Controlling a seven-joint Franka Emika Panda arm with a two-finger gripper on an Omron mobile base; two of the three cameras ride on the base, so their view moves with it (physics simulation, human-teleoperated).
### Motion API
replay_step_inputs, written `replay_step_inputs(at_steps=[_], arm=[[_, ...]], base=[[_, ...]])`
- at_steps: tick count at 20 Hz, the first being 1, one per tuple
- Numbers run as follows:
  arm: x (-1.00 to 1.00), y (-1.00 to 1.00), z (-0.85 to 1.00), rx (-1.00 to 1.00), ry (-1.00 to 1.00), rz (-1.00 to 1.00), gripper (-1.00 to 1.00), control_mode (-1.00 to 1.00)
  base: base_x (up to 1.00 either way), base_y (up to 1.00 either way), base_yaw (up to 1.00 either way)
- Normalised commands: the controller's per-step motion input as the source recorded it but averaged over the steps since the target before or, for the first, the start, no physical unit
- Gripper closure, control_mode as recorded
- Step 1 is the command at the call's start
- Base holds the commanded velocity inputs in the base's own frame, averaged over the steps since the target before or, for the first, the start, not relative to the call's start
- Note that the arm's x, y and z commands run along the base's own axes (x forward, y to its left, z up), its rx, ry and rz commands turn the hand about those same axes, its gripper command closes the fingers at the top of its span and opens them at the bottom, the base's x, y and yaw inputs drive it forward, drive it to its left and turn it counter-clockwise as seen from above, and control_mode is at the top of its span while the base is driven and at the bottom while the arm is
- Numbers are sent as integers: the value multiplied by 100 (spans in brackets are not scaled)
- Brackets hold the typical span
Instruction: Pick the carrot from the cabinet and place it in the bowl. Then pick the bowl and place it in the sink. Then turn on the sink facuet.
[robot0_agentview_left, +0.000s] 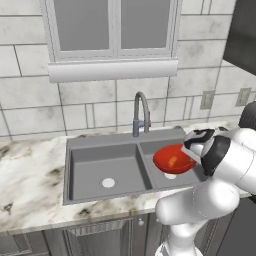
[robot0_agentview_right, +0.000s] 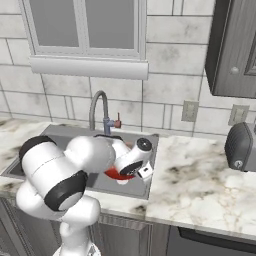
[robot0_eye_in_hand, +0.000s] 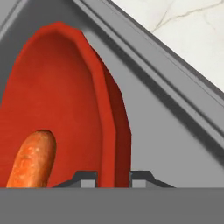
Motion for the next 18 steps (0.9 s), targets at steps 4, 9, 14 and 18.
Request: replay_step_inputs(at_steps=[4,9,14,18], arm=[[8,17,-2,0,8,-16,100,-100],[0,18,-9,0,1,-13,100,-100],[19,9,-46,0,1,-10,100,-100],[35,2,-56,0,1,-5,100,-100]], base=[[0,0,0],[0,0,0],[0,0,0],[0,0,0]])
